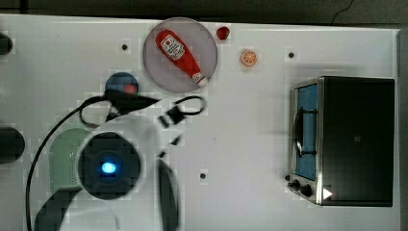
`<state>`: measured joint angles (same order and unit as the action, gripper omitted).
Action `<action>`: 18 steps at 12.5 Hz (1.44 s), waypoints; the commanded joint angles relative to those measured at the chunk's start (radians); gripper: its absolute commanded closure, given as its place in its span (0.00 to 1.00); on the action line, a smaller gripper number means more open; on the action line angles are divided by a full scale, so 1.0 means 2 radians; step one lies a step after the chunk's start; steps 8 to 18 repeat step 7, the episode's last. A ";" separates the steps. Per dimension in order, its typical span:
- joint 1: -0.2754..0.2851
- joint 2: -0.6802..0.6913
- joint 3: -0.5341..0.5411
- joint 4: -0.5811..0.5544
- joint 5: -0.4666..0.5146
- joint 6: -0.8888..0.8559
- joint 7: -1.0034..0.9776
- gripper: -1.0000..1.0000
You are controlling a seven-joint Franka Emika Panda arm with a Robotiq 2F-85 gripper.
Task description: Pick Banana and place it in mug.
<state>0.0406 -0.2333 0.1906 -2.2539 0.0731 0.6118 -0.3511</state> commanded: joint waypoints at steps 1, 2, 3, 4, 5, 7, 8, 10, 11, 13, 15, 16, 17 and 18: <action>-0.032 -0.015 -0.066 0.045 -0.012 -0.101 0.014 0.00; -0.034 -0.017 -0.086 0.074 -0.012 -0.149 0.014 0.00; -0.034 -0.017 -0.104 0.105 -0.012 -0.191 0.014 0.00; -0.035 -0.013 -0.116 0.135 -0.014 -0.215 0.014 0.00; -0.035 -0.009 -0.124 0.162 -0.026 -0.230 0.014 0.00; -0.035 -0.007 -0.129 0.196 -0.063 -0.246 0.014 0.00; -0.035 -0.007 -0.129 0.196 -0.063 -0.246 0.014 0.00; -0.035 -0.007 -0.129 0.196 -0.063 -0.246 0.014 0.00; -0.035 -0.007 -0.129 0.196 -0.063 -0.246 0.014 0.00; -0.035 -0.007 -0.129 0.196 -0.063 -0.246 0.014 0.00; -0.035 -0.007 -0.129 0.196 -0.063 -0.246 0.014 0.00; -0.035 -0.007 -0.129 0.196 -0.063 -0.246 0.014 0.00; -0.035 -0.007 -0.129 0.196 -0.063 -0.246 0.014 0.00; -0.035 -0.007 -0.129 0.196 -0.063 -0.246 0.014 0.00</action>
